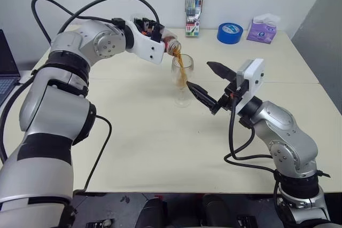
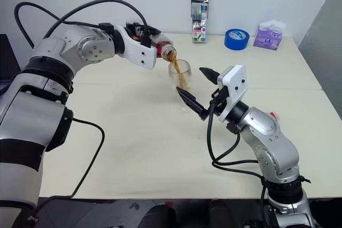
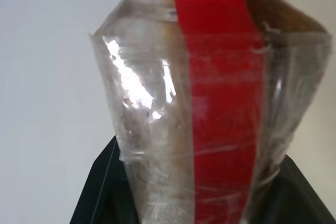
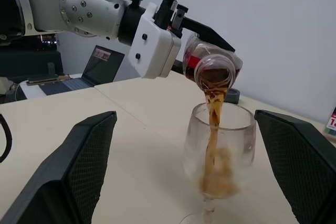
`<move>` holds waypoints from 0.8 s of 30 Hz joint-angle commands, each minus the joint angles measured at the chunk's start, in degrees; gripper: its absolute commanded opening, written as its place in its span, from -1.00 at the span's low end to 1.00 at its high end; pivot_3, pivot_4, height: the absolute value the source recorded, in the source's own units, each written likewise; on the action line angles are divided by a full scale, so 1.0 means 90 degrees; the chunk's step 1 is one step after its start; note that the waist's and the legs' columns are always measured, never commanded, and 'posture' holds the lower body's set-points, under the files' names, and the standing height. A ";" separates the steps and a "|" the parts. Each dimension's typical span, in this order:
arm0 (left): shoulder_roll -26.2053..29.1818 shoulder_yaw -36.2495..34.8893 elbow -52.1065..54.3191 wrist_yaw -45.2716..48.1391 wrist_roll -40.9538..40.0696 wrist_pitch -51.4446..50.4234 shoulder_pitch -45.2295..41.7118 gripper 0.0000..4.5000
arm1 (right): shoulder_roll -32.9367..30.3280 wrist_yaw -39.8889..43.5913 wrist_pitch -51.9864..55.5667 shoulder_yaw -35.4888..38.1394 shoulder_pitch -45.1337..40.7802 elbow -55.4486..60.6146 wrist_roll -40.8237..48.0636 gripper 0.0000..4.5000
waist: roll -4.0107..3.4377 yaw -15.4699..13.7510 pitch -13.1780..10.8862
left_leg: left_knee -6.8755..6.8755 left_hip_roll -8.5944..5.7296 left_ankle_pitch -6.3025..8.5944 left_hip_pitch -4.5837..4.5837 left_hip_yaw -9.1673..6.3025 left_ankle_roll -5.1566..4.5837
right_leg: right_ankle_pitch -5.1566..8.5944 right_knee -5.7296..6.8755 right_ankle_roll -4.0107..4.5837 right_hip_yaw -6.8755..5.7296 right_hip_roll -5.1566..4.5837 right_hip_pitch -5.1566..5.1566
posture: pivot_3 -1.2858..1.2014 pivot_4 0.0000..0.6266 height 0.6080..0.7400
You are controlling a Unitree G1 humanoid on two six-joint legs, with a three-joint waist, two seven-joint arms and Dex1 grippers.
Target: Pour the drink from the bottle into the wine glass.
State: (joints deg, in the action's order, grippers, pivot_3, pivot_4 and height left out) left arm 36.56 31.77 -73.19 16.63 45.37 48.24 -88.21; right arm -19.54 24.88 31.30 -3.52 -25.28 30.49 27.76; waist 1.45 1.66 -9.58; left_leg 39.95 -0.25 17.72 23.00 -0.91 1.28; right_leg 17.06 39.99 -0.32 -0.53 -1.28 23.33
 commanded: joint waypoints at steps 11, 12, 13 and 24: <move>0.0141 0.0284 -0.0119 -0.0607 0.0443 -0.0131 -0.0531 -0.20 | 0.0043 -0.0024 -0.0049 0.0029 0.0006 0.0183 -0.0009 1.00 | 0.0000 0.0000 0.0000 | 0.0000 -0.0001 0.0000 0.0000 -0.0001 0.0000 | 0.0000 0.0000 0.0000 -0.0001 0.0000 0.0000 | 0.03 -0.52 1.00; 0.0141 0.0299 -0.0131 -0.0633 0.0456 -0.0137 -0.0535 -0.20 | 0.0046 -0.0028 -0.0041 0.0026 0.0011 0.0193 -0.0006 1.00 | 0.0000 0.0001 0.0000 | 0.0000 -0.0001 0.0000 0.0000 -0.0001 0.0000 | 0.0000 0.0000 0.0000 0.0000 0.0000 0.0000 | 0.03 -0.52 1.00; 0.0135 0.0310 -0.0142 -0.0654 0.0465 -0.0144 -0.0537 -0.20 | 0.0044 -0.0029 -0.0034 0.0026 0.0021 0.0205 0.0000 1.00 | 0.0000 0.0002 0.0000 | 0.0000 -0.0001 0.0000 -0.0001 0.0000 0.0000 | 0.0000 0.0001 0.0000 0.0000 0.0000 0.0000 | 0.03 -0.52 1.00; 0.0041 0.0176 -0.0188 -0.0517 0.0256 -0.0197 -0.0489 -0.20 | 0.0021 -0.0020 0.0031 0.0032 0.0086 0.0285 0.0020 1.00 | 0.0000 0.0002 0.0000 | 0.0000 -0.0001 0.0000 0.0000 -0.0001 0.0000 | 0.0000 0.0002 0.0000 0.0000 0.0000 0.0001 | 0.03 -0.52 1.00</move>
State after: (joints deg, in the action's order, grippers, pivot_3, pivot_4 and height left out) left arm 36.72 35.01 -75.03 12.01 49.60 46.72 -90.86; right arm -19.26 24.84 31.85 -3.61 -23.96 30.67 27.78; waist 1.45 1.68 -9.58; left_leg 39.95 -0.27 17.71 22.99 -0.91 1.28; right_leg 17.06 40.00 -0.32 -0.54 -1.28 23.34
